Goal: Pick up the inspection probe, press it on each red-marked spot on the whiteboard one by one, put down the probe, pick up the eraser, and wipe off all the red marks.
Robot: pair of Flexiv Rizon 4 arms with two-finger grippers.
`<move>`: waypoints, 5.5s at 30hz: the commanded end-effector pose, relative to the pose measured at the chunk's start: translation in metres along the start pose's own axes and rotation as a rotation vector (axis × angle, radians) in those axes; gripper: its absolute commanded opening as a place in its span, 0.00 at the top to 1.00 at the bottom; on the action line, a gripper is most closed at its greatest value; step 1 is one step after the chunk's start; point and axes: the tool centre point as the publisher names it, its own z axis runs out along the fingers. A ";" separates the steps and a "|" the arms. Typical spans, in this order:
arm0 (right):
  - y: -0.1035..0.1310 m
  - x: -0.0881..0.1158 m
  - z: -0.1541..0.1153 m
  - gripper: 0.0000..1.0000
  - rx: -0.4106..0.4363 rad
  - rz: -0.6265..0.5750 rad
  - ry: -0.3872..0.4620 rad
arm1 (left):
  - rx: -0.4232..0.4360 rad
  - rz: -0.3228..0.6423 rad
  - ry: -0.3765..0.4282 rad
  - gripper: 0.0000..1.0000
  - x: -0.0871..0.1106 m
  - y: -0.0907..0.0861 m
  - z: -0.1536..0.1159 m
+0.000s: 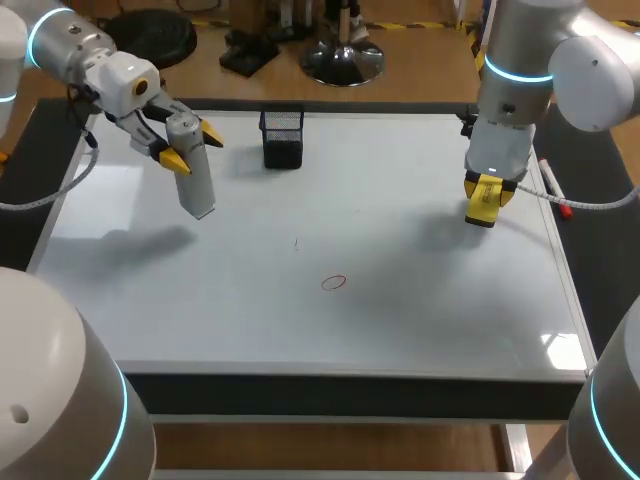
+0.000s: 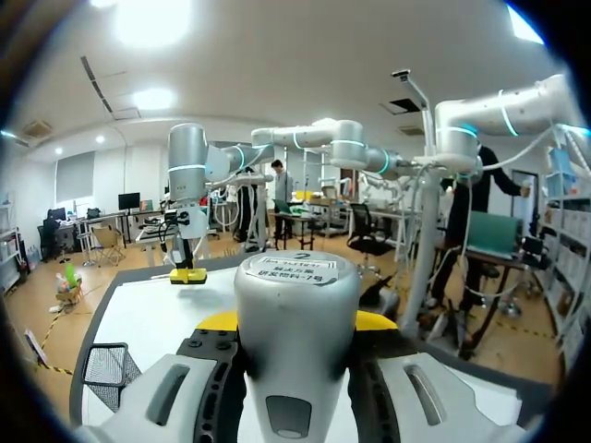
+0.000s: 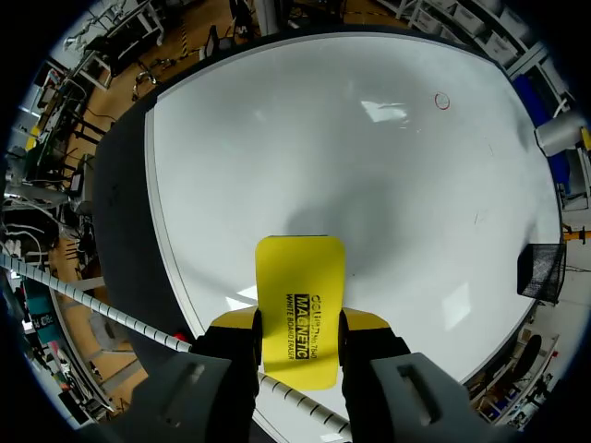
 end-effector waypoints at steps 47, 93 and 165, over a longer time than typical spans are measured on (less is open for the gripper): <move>0.178 -0.112 -0.009 1.00 0.028 -0.332 -0.001 | -0.002 0.000 -0.002 1.00 0.001 -0.002 0.001; 0.238 -0.207 0.037 1.00 0.017 -0.611 -0.014 | -0.002 0.000 -0.002 1.00 0.001 -0.002 0.001; 0.173 -0.134 -0.013 1.00 0.042 -0.422 -0.056 | -0.002 0.000 -0.002 1.00 0.001 -0.002 0.001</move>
